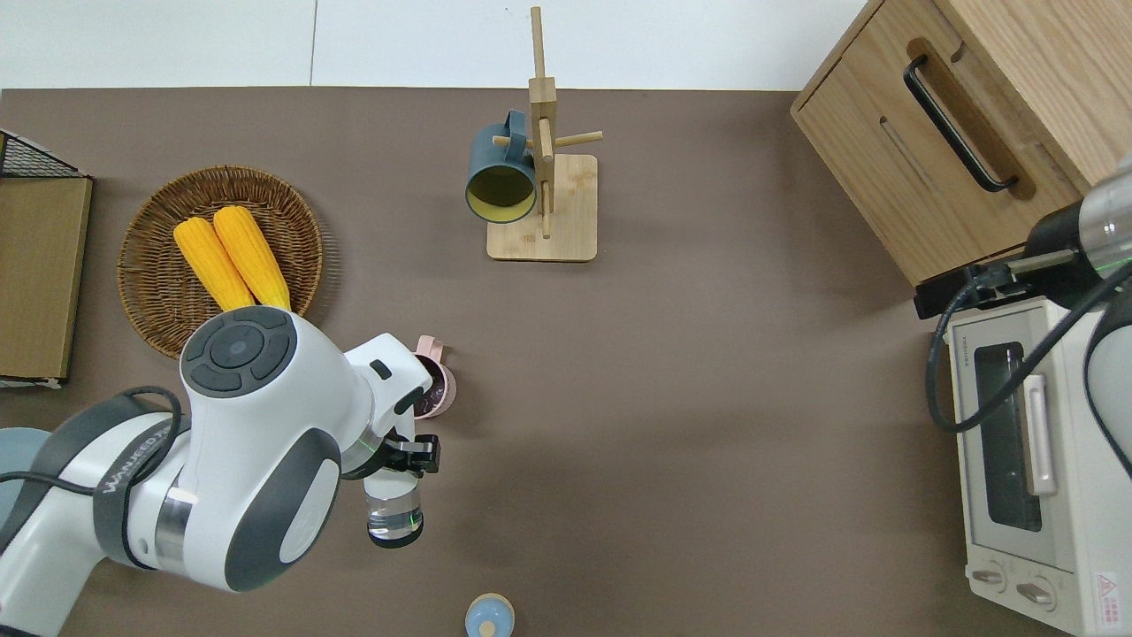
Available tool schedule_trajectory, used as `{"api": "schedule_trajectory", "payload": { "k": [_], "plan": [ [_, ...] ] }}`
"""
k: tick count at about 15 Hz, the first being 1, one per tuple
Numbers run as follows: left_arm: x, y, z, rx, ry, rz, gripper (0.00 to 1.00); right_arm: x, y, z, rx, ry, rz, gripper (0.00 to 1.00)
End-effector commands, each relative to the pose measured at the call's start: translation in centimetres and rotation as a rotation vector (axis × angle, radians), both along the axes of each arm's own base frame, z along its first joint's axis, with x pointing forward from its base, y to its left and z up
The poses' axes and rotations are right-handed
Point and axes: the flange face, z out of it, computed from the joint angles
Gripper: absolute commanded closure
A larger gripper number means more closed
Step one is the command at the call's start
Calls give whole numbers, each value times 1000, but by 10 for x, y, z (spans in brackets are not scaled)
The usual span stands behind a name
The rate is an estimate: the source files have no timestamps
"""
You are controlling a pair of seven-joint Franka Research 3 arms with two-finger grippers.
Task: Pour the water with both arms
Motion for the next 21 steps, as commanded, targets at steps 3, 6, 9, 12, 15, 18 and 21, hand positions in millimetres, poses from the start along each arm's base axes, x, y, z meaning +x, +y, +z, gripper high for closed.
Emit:
{"api": "schedule_trajectory", "payload": {
  "k": [3,6,9,12,15,18,21],
  "plan": [
    [-4,5,19,-9,-47,1,1000,-3,-1,3,16,-1,9,11],
    [-22,9,19,-21,-138,8,1000,-3,-1,3,16,-1,9,11],
    [-40,12,11,-30,-225,10,1000,-3,-1,3,16,-1,9,11],
    [-40,9,9,-38,-258,5,1000,-3,-1,3,16,-1,9,11],
    [-41,9,9,-38,-256,5,1000,-3,-1,3,16,-1,9,11],
    [-37,18,12,-39,-264,28,1000,-3,-1,3,16,-1,9,11],
    [-24,41,28,-26,-358,78,1000,-3,-1,3,16,-1,9,11]
  ]
}}
